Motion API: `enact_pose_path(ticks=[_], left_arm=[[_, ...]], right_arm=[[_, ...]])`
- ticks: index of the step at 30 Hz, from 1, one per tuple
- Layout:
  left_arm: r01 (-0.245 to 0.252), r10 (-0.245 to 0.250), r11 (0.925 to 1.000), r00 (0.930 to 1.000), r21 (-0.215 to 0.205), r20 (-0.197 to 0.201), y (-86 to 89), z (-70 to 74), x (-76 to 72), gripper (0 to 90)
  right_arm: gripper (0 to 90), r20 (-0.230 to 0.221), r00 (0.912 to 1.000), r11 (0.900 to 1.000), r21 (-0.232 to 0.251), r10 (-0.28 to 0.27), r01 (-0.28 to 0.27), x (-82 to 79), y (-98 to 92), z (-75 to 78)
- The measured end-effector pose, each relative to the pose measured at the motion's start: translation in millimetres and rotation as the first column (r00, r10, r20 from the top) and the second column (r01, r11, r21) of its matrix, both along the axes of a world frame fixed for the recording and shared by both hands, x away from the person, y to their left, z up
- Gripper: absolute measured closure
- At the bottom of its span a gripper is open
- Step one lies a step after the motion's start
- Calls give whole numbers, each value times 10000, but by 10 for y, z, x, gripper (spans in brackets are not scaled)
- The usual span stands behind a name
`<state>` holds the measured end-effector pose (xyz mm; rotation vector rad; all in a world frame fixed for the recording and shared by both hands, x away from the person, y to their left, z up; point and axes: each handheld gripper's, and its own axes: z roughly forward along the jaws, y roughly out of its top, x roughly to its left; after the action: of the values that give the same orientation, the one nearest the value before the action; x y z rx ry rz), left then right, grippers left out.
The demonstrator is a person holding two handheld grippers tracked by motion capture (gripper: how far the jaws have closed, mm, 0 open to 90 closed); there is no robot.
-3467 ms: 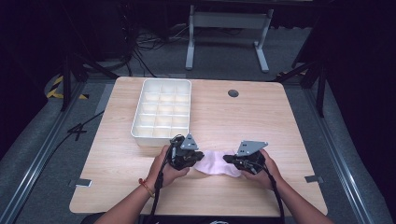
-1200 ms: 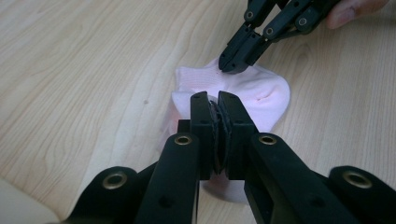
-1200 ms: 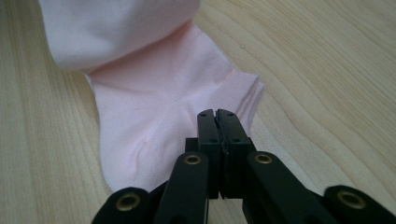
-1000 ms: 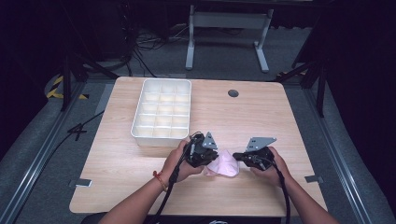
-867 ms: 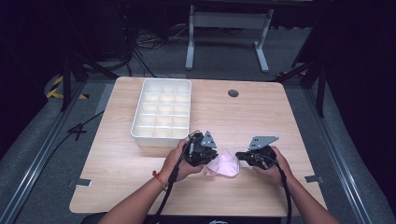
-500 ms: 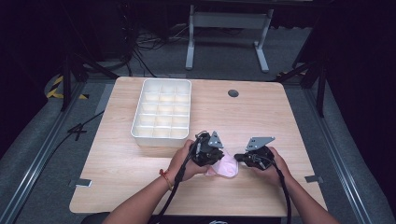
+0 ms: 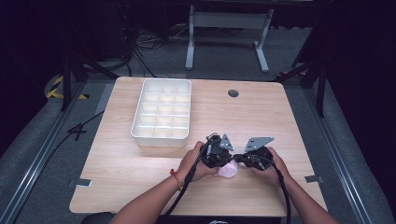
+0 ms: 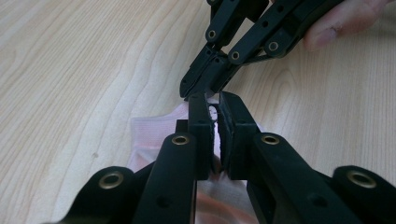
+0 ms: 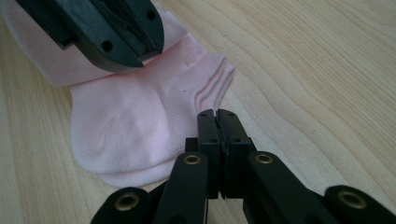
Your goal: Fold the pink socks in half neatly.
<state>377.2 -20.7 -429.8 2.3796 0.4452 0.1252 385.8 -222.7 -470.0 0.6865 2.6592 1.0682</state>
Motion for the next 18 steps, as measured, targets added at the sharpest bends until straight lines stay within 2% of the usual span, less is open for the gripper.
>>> enact_pose_path(ticks=[1, 3, 5, 8, 10, 15, 18], left_arm=[[13, -13, 10000, 10000, -15, 30, -4, -3, 2, 820], [-62, 63, 9999, 9999, -108, 109, -5, 1, 5, 731], [-60, 65, 9995, 9998, -321, 177, 15, 31, 5, 720], [-212, 245, 9979, 9983, -615, 532, 64, 119, -19, 612], [-103, 169, 9955, 9975, -940, 691, 140, 206, -44, 595], [-207, 298, 9957, 9945, -904, 1005, 347, 327, -120, 575], [-262, 326, 9946, 9975, -1006, 627, 484, 309, -173, 603]], right_arm=[[892, -2, 10000, 10000, -3, 4, -4, -1, -1, 1], [892, 2, 10000, 10000, -7, 7, -7, -1, 0, 1], [890, 5, 10000, 10000, -8, 26, -26, -1, 2, 1], [888, -2, 10000, 10000, -2, 7, -7, -2, -2, 2], [884, 68, 10000, 10000, -24, 8, -8, -4, -4, 3], [875, 56, 10000, 10000, -25, -9, 9, -10, -22, 8], [875, 44, 10000, 10000, -50, 12, -12, -16, -26, 11]])
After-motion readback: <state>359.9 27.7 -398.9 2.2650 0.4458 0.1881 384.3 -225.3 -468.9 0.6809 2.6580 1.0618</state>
